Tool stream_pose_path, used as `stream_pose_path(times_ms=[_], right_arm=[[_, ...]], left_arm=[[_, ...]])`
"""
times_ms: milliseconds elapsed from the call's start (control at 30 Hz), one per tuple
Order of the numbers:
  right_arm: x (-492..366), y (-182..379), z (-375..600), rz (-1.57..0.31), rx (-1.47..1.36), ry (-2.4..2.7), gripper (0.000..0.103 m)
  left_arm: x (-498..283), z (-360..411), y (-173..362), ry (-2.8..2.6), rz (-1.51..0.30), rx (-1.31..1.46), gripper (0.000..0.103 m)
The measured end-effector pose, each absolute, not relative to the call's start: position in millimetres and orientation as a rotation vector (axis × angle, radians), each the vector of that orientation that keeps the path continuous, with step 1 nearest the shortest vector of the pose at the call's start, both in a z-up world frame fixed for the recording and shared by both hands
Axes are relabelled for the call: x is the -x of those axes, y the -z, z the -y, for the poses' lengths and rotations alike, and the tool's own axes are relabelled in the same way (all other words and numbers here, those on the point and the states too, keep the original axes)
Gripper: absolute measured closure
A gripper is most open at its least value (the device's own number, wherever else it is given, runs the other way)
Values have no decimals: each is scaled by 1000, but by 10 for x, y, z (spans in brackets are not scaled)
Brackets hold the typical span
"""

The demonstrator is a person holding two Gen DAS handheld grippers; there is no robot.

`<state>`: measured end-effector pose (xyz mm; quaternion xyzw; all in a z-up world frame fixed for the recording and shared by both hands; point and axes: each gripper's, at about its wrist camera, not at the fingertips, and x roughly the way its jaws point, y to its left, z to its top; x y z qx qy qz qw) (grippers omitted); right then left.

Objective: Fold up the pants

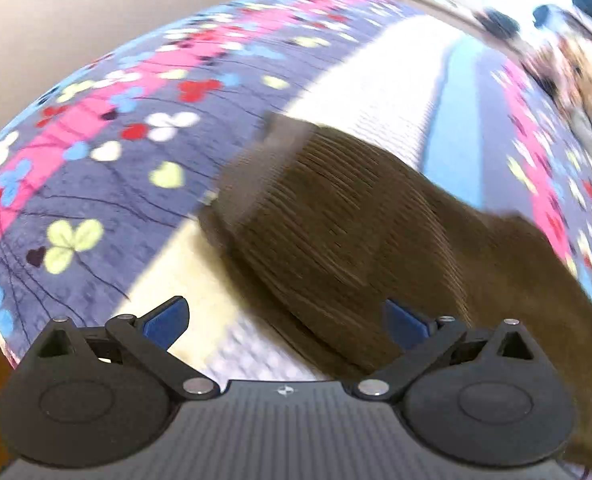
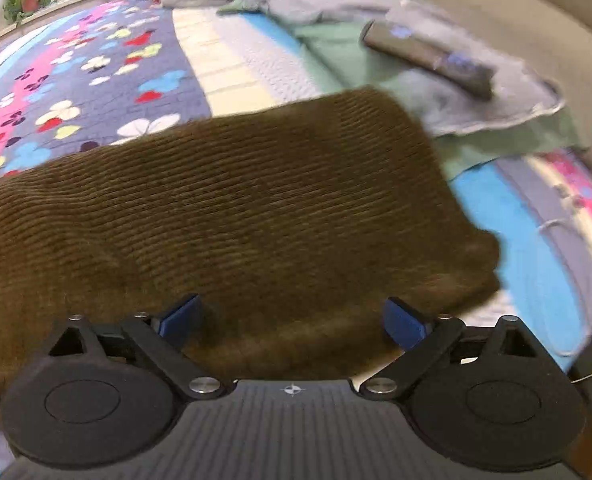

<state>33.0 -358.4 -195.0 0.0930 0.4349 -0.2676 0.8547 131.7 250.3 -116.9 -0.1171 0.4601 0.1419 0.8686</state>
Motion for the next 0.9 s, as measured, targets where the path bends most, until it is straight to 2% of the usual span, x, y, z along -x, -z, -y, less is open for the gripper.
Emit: stream_pose_path(times_ms=[233,267,300,367,400,467,567,633,767,833,867,900], right_arm=[[-331,1561,2501,-900,-205,274,6],[-357,1528,2330,-903,-184,230,6],[-376,1496,2172,-905,-160,195,6],[-388,1421,1924,-908,-109,143,6],[-399,1390,1813,-912,-77,122,6],[-354,1349,1669,-915,-7,100,6],[-272,1272,1537,-906,59,105,7],[-289,1267,1526,-908,54,106,7],[-381,1272,1520,-908,-19,88,7],[-461,1282,1470,-901,-105,43,7],[-543,1303,1420,-898,-156,9,7],[-611,1321,1359,-895,-196,-18,7]], left_arm=[[-1773,-2960,1287,-323,-906,382,2],[-1836,-2976,1320,-329,-909,385,17],[-1881,-2987,1356,-321,-916,388,51],[-1950,-3002,1389,-308,-928,372,71],[-1935,-3003,1378,-295,-909,361,76],[-1882,-3043,1319,-285,-901,373,79],[-1769,-3236,1246,-253,-883,431,79],[-1799,-3280,1391,-241,-935,396,79],[-1823,-3312,1466,-235,-946,430,71],[-1791,-3268,1379,-245,-934,430,58],[-1770,-3227,1317,-254,-931,409,40],[-1740,-3181,1247,-253,-920,389,26]])
